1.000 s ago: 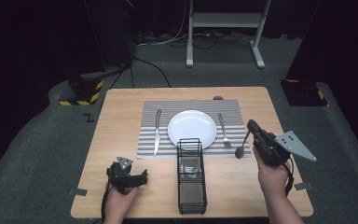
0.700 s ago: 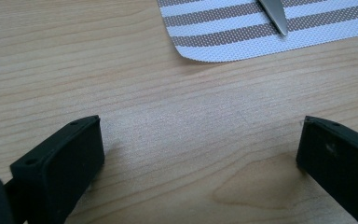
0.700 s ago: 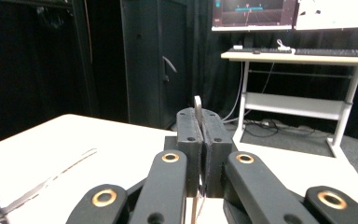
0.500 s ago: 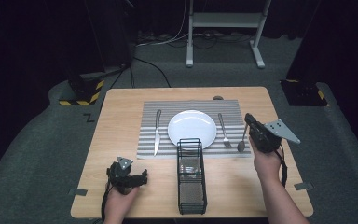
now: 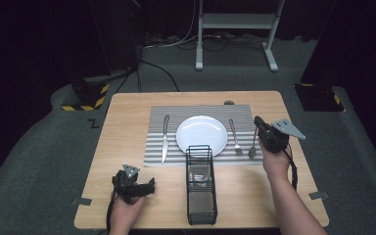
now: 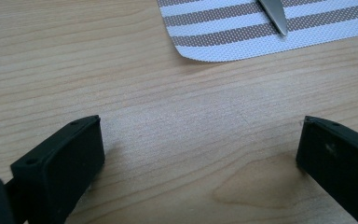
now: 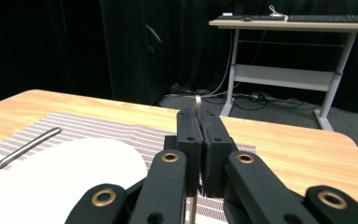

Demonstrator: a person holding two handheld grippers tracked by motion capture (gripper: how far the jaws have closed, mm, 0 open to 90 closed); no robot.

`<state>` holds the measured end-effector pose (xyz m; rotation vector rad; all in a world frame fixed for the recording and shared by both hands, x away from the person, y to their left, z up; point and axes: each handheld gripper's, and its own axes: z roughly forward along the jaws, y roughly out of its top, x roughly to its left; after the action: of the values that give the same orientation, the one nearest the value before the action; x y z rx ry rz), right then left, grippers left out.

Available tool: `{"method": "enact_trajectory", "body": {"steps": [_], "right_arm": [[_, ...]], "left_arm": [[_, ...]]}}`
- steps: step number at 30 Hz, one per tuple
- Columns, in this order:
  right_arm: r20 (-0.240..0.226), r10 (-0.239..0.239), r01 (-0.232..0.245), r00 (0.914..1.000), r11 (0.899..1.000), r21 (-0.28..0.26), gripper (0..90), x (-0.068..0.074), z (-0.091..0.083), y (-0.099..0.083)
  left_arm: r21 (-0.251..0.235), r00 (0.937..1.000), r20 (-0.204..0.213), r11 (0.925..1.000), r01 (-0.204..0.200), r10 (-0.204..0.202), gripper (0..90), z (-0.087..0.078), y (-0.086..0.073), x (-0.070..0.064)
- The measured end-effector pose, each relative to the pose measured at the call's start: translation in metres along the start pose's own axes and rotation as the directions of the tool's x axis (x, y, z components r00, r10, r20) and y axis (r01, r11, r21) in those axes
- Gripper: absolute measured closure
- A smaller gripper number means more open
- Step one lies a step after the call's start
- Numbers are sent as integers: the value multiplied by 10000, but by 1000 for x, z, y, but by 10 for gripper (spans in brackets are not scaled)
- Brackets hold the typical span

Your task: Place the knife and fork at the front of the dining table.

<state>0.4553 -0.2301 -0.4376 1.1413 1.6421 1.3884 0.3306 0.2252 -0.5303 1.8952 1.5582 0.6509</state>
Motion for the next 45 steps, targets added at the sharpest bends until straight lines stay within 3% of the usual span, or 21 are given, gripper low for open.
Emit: {"method": "enact_trajectory", "body": {"steps": [7,11,16,27,31,37,45], "right_arm": [[92,-23,20,10000,9994,360,878,-2,31,0],[212,183,-195,9996,9980,596,874,-8,48,-3],[611,359,-405,9975,9963,752,864,-19,66,-11],[718,896,-1014,9934,9778,1832,850,-34,106,-33],[690,866,-996,9939,9715,2153,850,-31,112,-40],[669,676,-809,9955,9717,2218,851,-25,113,-40],[837,836,-1013,9930,9665,2357,819,-28,113,-40]], "left_arm": [[-29,10000,-1,10000,44,-44,13,0,0,-1],[-28,10000,-19,10000,59,-59,13,0,0,-1],[-26,10000,-13,10000,70,-70,14,0,0,-1],[-24,10000,50,10000,42,-41,13,0,0,0],[-22,10000,52,10000,30,-30,12,0,0,0],[-20,10000,58,10000,37,-37,12,0,0,0],[9,9999,135,10000,-25,25,7,0,0,1]]}}
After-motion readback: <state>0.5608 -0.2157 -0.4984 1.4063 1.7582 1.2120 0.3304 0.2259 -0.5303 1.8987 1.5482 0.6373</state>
